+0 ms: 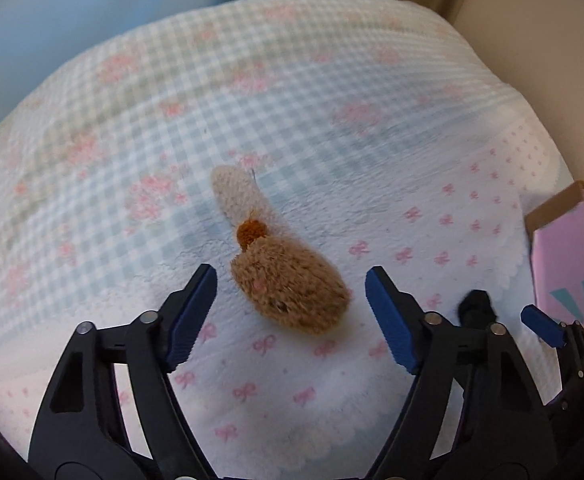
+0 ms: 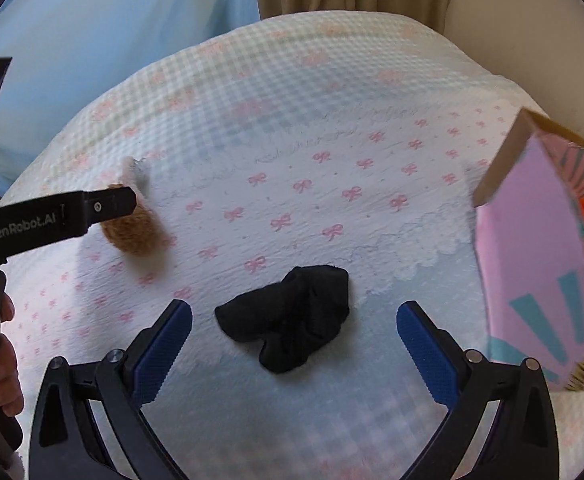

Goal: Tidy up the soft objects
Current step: 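Grasp the brown plush toy with the left tool while the right tool grasps the black sock, then carry the brown plush toy and black sock over the box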

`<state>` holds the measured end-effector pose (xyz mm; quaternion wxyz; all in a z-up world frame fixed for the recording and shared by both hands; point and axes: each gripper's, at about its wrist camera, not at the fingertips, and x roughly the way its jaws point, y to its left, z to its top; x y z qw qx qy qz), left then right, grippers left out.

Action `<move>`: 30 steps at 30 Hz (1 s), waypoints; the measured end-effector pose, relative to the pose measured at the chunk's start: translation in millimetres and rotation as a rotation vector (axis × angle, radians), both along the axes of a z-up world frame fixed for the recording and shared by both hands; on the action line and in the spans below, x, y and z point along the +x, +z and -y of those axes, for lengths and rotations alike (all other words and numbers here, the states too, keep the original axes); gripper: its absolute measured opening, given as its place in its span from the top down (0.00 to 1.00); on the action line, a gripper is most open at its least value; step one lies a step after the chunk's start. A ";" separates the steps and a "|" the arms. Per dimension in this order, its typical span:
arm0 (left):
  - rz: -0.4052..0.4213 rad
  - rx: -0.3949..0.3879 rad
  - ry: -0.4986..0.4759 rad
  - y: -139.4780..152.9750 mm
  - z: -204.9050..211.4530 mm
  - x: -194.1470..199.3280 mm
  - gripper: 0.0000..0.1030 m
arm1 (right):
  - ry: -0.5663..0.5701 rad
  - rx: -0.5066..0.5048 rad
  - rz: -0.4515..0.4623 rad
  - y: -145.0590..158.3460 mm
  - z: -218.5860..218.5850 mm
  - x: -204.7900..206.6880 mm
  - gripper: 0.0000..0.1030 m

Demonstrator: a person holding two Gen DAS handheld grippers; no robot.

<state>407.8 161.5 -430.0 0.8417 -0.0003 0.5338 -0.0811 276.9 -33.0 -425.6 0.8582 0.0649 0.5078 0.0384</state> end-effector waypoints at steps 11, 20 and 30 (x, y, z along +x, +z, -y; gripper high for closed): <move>-0.032 -0.082 0.025 -18.8 -5.9 8.8 0.53 | 0.058 -0.040 -0.029 -24.7 -15.8 16.7 0.46; -0.010 -0.106 0.052 -1.5 -10.5 -1.7 0.59 | 0.055 -0.018 -0.031 -18.7 -10.9 16.8 0.80; 0.070 -0.107 0.050 60.5 -6.3 -33.5 0.59 | 0.051 0.022 0.035 36.6 2.8 -9.8 0.81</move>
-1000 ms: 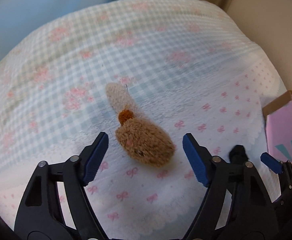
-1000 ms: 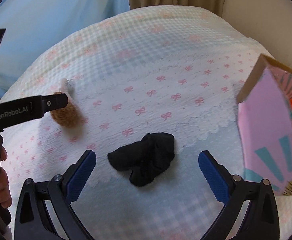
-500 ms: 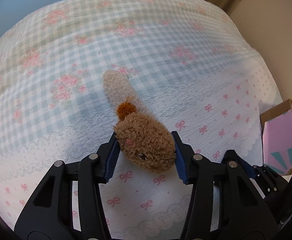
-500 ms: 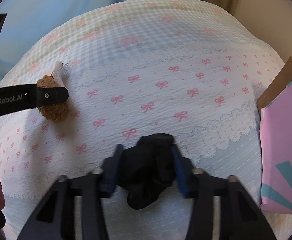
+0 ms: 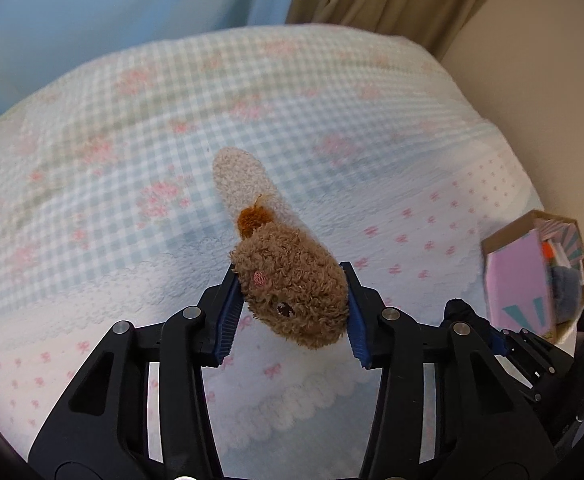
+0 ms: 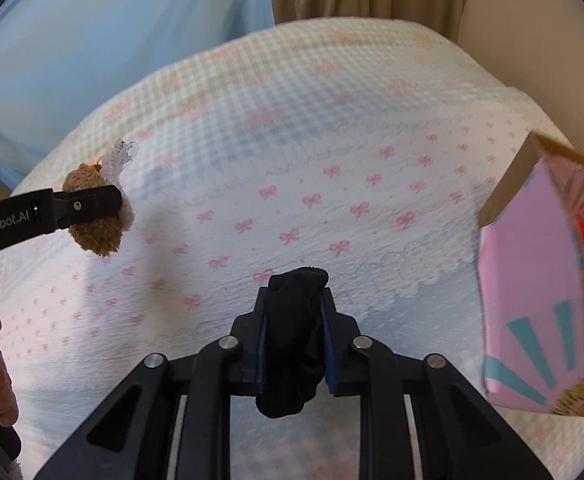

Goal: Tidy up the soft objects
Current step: 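Carry the brown plush toy and black sock over the box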

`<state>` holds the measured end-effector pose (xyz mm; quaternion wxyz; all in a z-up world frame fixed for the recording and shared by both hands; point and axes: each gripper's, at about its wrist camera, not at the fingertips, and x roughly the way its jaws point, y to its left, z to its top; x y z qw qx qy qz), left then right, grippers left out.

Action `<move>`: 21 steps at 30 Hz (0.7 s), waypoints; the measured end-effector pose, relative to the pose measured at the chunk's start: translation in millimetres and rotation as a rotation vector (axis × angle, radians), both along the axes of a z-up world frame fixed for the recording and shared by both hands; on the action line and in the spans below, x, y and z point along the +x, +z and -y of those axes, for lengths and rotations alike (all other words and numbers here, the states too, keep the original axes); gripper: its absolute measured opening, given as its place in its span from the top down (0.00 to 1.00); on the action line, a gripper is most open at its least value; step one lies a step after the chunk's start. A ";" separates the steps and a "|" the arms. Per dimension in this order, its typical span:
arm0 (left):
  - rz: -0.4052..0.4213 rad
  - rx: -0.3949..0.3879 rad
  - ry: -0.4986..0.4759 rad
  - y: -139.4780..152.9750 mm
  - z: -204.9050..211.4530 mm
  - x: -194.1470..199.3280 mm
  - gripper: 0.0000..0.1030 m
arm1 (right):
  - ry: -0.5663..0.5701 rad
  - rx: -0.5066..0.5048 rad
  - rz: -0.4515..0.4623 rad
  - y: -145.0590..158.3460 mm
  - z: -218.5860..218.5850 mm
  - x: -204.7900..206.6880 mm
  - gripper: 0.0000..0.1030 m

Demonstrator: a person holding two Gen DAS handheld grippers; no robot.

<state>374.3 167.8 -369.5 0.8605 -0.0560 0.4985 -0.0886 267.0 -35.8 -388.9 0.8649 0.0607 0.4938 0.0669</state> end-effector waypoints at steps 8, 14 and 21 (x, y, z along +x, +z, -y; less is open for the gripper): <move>0.094 0.005 0.006 86.4 14.7 -49.2 0.59 | 0.019 0.042 0.078 77.5 18.3 -33.3 0.81; 0.121 -0.004 0.003 150.0 41.7 -88.3 0.59 | 0.022 0.083 0.134 144.7 51.9 -55.4 0.81; 0.165 -0.032 -0.044 208.0 97.2 -120.8 0.59 | -0.023 0.091 0.177 209.7 115.1 -70.9 0.81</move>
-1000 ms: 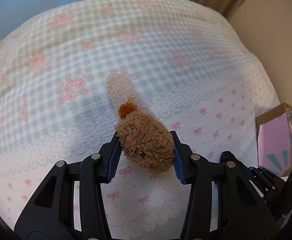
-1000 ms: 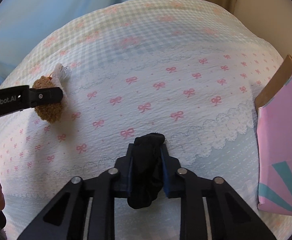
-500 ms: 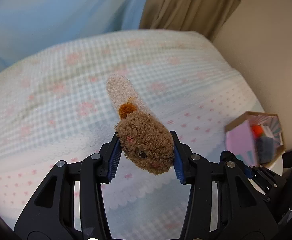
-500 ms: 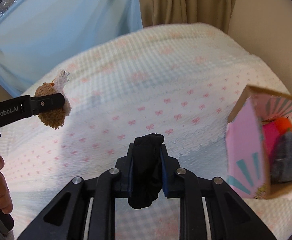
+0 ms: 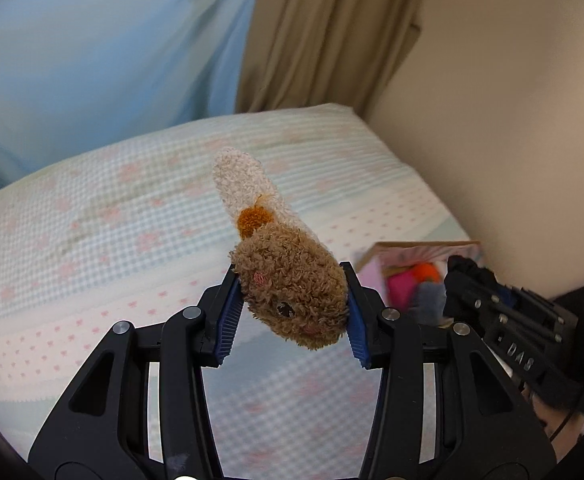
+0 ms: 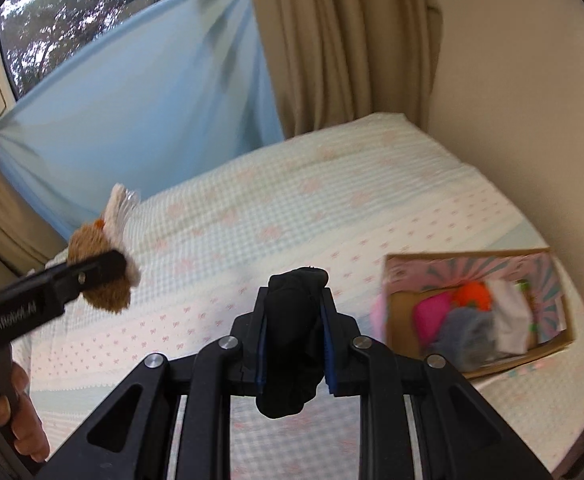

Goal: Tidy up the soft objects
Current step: 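Carry the brown plush toy and black sock over the box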

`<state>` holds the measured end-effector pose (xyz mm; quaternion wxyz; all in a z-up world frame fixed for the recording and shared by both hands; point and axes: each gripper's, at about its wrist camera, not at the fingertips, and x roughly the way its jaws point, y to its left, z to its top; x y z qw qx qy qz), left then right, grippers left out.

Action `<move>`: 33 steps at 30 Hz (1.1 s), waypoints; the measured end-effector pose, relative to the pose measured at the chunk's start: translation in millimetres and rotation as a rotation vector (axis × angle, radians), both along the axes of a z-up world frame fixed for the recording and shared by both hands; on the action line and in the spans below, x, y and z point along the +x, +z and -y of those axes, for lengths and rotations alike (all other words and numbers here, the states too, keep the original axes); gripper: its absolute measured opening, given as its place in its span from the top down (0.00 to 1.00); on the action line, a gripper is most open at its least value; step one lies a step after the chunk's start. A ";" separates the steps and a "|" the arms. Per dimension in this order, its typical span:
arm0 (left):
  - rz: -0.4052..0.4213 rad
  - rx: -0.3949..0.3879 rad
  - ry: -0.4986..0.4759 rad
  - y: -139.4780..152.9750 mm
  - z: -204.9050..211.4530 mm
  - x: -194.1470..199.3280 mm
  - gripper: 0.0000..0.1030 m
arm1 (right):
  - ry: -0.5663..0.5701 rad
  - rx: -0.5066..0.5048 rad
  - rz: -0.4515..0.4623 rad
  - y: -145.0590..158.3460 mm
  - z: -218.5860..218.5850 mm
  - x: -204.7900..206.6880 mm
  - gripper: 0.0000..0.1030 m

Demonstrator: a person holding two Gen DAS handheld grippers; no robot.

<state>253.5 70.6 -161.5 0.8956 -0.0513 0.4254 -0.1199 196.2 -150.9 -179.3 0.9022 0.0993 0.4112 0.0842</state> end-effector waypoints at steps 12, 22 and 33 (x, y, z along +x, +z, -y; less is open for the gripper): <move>-0.004 -0.009 -0.051 22.7 147.5 -7.6 0.59 | -0.052 -0.005 -0.009 29.9 148.3 -8.9 0.81; -0.124 -0.030 0.007 -37.4 249.8 14.9 0.59 | 0.022 -0.022 -0.111 -12.2 243.2 24.9 0.81; -0.283 -0.028 0.083 -124.9 304.1 58.7 0.59 | 0.096 0.003 -0.247 -85.5 287.4 66.8 0.81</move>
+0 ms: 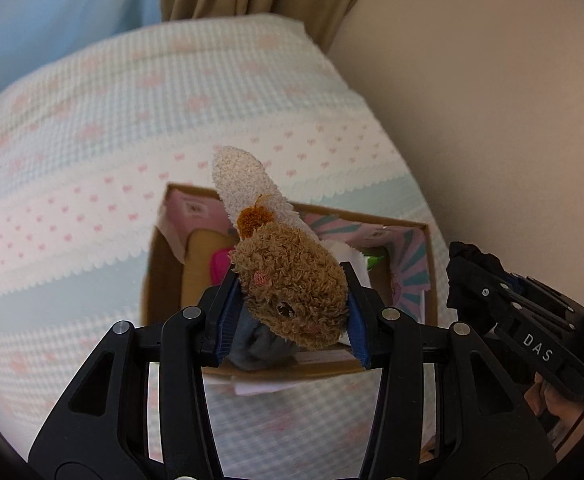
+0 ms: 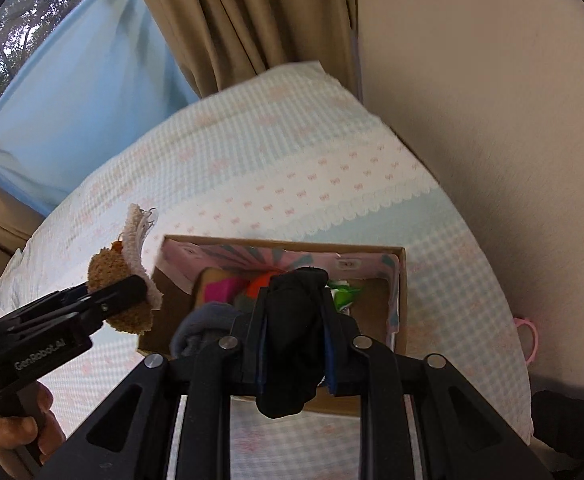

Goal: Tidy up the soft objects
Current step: 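Carry the brown plush toy and black sock over the box, then lower both items into the box and open both tools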

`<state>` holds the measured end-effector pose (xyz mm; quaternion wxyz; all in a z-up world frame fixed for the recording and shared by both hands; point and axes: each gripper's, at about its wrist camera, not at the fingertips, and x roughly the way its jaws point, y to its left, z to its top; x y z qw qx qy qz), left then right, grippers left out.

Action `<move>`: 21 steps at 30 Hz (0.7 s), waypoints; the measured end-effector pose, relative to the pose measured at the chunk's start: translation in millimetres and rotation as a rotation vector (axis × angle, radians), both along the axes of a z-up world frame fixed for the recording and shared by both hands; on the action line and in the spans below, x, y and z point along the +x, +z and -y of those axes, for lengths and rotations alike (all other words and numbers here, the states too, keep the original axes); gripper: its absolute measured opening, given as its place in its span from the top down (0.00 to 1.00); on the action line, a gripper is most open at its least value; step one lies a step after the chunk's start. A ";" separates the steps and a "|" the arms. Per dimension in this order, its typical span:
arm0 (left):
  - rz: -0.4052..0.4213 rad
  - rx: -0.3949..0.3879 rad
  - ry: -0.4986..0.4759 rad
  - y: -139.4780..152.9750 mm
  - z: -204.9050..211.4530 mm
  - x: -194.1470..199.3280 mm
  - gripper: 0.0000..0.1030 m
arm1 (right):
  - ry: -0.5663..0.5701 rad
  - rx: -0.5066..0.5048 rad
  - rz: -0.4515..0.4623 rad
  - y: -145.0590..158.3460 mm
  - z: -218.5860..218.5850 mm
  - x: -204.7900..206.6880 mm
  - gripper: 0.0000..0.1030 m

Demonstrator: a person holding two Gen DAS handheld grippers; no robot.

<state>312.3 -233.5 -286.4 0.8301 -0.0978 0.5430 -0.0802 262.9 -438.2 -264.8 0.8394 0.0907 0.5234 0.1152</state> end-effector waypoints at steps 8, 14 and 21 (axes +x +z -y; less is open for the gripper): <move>-0.133 0.028 0.074 -52.4 5.0 22.7 0.59 | 0.024 0.039 -0.109 -50.3 10.5 26.2 0.81; -0.176 0.001 0.106 -59.0 5.2 36.9 0.01 | 0.046 0.050 -0.133 -63.6 11.0 30.2 0.45; -0.169 0.027 0.077 -50.1 8.2 44.9 0.00 | 0.112 0.027 -0.128 -71.3 4.5 18.5 0.07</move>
